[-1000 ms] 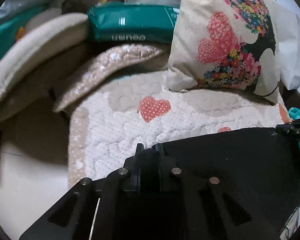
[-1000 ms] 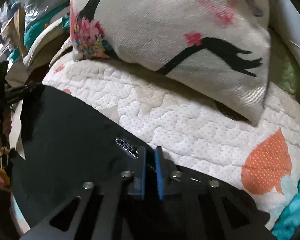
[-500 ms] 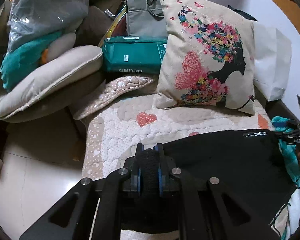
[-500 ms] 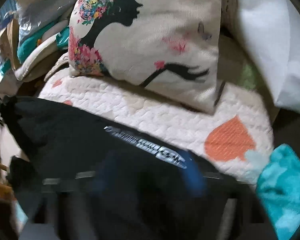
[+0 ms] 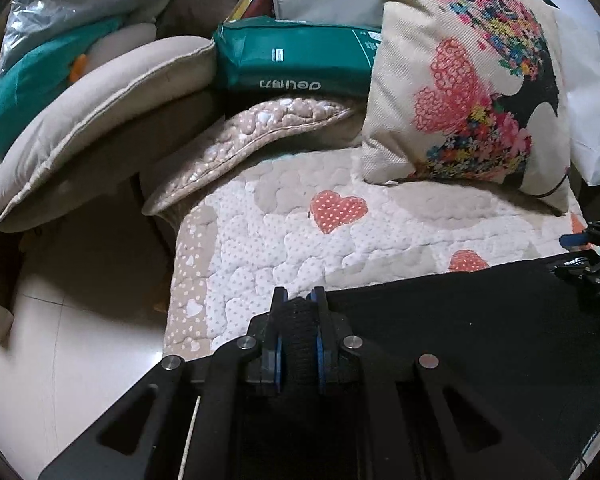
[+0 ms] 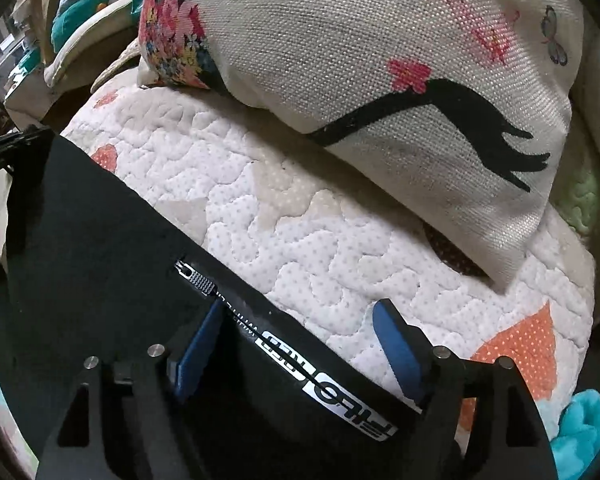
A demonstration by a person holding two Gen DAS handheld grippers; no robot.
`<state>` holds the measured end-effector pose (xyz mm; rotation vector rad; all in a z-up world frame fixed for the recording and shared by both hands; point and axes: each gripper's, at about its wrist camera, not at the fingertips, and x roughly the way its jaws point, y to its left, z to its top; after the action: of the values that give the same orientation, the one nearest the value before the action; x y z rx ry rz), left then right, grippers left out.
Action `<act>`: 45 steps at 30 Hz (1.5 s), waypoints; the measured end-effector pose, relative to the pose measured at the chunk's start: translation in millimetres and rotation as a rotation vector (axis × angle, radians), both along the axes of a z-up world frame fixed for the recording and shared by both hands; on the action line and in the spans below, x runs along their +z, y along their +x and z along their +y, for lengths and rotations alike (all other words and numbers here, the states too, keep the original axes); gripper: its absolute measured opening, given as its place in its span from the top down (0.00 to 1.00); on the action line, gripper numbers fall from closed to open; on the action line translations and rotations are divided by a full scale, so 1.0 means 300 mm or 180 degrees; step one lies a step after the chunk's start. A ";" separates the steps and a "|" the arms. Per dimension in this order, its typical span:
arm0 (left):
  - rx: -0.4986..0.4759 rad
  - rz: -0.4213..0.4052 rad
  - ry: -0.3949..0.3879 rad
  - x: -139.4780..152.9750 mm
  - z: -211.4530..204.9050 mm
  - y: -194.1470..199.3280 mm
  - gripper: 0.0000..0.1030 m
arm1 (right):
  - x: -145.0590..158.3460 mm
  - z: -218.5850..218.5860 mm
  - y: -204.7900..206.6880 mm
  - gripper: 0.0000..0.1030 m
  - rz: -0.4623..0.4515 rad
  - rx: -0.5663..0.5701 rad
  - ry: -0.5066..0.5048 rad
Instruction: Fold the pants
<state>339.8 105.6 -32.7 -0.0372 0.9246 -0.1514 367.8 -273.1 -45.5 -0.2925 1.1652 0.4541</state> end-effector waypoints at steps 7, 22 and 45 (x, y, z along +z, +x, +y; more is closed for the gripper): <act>0.0026 -0.0112 -0.0004 0.063 0.007 -0.050 0.89 | 0.028 0.022 -0.068 0.82 0.0089 0.0065 0.0122; -0.0135 -0.0696 0.0182 0.382 0.002 -0.445 0.89 | 0.357 0.053 -0.408 0.95 -0.0457 -0.0177 0.0074; -0.0256 0.0032 0.0176 0.170 0.106 -1.158 0.70 | 0.069 0.145 -1.235 0.72 0.0534 -0.0179 -0.0360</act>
<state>-7.7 137.4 18.3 0.0506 0.9405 -0.2003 -2.8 -229.6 -24.9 -0.3233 1.3624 0.3690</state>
